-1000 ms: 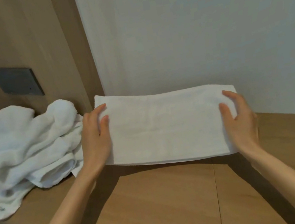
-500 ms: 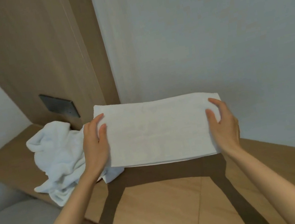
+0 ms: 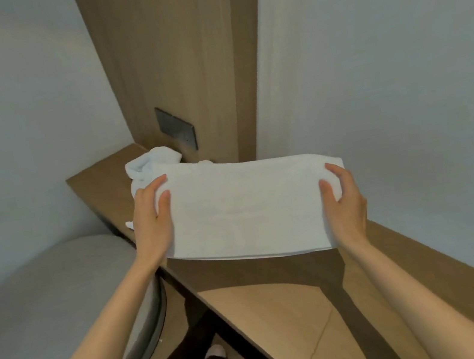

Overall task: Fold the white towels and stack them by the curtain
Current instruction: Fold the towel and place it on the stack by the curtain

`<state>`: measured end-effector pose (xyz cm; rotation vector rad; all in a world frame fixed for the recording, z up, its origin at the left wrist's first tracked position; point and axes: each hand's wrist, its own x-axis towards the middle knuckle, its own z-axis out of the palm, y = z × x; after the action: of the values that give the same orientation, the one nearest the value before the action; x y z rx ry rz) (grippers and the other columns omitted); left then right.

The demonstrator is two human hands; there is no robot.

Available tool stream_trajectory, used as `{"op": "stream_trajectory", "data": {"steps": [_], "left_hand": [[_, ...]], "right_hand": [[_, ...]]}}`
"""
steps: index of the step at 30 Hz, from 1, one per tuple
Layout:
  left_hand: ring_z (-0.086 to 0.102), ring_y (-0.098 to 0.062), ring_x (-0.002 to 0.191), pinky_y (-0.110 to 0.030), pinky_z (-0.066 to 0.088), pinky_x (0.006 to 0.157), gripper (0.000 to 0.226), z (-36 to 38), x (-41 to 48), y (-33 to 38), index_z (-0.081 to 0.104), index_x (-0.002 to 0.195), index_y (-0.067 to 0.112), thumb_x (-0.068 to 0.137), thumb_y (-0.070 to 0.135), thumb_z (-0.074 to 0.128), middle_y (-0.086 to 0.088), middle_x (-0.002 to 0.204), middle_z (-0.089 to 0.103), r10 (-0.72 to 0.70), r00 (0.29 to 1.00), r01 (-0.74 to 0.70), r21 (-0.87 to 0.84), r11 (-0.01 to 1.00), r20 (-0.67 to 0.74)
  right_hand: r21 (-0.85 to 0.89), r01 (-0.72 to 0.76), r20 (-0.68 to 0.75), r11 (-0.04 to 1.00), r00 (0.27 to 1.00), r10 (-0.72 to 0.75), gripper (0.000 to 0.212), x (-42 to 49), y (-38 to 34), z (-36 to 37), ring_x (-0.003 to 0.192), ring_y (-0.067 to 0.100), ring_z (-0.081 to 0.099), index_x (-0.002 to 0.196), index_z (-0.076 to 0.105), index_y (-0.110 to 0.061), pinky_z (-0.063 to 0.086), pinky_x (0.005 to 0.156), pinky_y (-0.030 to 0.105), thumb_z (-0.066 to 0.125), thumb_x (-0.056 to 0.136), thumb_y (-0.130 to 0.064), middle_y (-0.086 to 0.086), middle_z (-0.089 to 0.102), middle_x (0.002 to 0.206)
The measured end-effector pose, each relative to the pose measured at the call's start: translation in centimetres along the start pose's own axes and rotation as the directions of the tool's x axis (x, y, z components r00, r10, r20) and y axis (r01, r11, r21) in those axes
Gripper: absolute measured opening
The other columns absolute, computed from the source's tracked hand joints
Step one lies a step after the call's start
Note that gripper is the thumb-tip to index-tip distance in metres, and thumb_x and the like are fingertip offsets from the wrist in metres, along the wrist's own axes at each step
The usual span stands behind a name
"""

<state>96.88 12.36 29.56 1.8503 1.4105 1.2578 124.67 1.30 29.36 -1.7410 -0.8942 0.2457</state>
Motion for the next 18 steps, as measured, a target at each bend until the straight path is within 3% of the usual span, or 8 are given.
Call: {"op": "stream_trajectory", "data": {"steps": [4, 10, 15, 18], "left_hand": [[0.044, -0.009, 0.103, -0.024, 0.031, 0.088, 0.034, -3.4, -0.3, -2.5, 0.049, 0.134, 0.018, 0.101, 0.024, 0.041, 0.000, 0.114, 0.046, -0.058, 0.996, 0.061, 0.053, 0.997, -0.066], [0.043, -0.005, 0.102, -0.015, 0.028, 0.085, 0.033, -8.6, -0.8, -7.1, 0.051, 0.133, 0.019, 0.101, 0.021, 0.042, -0.002, 0.115, 0.048, -0.147, 0.972, 0.165, 0.089, 0.982, -0.183], [0.042, -0.002, 0.104, -0.010, 0.027, 0.086, 0.032, -13.3, -0.9, -11.7, 0.053, 0.132, 0.015, 0.101, 0.017, 0.043, -0.009, 0.122, 0.052, -0.167, 0.941, 0.207, 0.113, 0.972, -0.294], [0.047, -0.014, 0.113, -0.012, 0.028, 0.090, 0.033, -16.2, -0.8, -15.2, 0.052, 0.132, 0.014, 0.101, 0.018, 0.042, -0.010, 0.125, 0.051, -0.209, 0.919, 0.264, 0.130, 0.956, -0.334]], "right_hand": [[0.036, 0.025, 0.089, 0.999, 0.996, -0.028, 0.029, -0.5, -0.8, 4.0, 0.110, 0.007, 0.047, 0.127, 0.050, -0.031, 0.044, 0.101, 0.040, 0.047, 0.099, -0.031, -0.011, 0.052, 0.129], [0.076, 0.084, 0.245, 0.994, 0.964, -0.100, 0.031, -1.7, -2.5, 11.1, 0.117, 0.007, 0.048, 0.129, 0.048, -0.033, 0.042, 0.105, 0.040, 0.047, 0.098, -0.033, -0.013, 0.051, 0.132], [0.114, 0.133, 0.369, 0.985, 0.914, -0.166, 0.032, -3.2, -4.9, 18.5, 0.116, 0.003, 0.045, 0.130, 0.048, -0.033, 0.038, 0.101, 0.028, 0.046, 0.099, -0.036, -0.015, 0.049, 0.135], [0.096, 0.207, 0.429, 0.974, 0.874, -0.228, 0.032, -4.5, -6.0, 23.3, 0.117, 0.001, 0.045, 0.130, 0.046, -0.038, 0.036, 0.095, 0.020, 0.045, 0.098, -0.041, -0.021, 0.048, 0.132]]}}
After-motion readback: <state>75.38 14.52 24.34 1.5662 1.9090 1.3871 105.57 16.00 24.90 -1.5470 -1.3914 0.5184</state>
